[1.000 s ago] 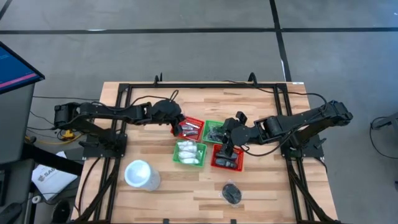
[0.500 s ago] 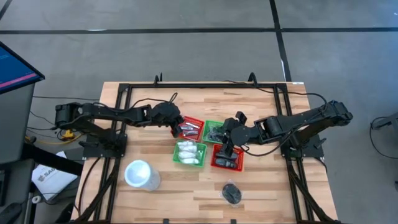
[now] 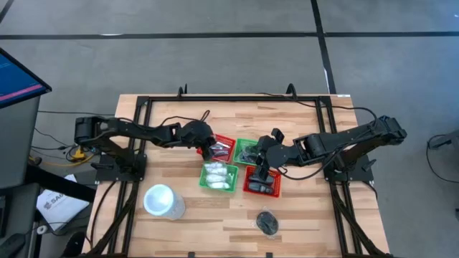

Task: Pick & Place Travel size toiletries
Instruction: Put the silver nail cutter into the top left red bin

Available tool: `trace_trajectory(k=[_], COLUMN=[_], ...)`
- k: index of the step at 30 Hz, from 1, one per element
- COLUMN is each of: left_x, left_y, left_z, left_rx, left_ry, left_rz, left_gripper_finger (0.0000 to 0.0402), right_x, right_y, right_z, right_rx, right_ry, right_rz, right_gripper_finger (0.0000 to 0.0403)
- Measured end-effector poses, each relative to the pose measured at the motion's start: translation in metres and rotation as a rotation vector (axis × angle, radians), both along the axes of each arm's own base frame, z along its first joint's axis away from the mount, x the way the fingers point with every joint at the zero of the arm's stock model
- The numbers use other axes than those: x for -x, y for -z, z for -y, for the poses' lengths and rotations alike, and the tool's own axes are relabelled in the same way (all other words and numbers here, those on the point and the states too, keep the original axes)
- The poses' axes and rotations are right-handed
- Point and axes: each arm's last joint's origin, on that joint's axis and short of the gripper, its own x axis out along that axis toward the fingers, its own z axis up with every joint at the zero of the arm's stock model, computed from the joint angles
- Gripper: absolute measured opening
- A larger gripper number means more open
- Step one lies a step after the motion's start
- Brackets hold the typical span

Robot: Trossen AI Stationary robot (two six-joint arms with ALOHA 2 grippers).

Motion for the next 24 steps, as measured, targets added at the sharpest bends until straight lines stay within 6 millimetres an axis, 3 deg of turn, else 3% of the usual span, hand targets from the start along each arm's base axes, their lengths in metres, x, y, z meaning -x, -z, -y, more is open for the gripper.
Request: trace_trajectory(k=[24], left_x=[-0.002], left_y=[-0.0005], left_z=[-0.0005], left_rx=[-0.007], left_ry=[0.001], left_rz=[0.021], left_gripper_finger=[0.0084], right_x=[0.0], right_y=[0.0], right_z=[-0.0001], right_rx=[0.0], right_ry=[-0.001], right_rz=[-0.001], right_gripper_finger=[0.0163])
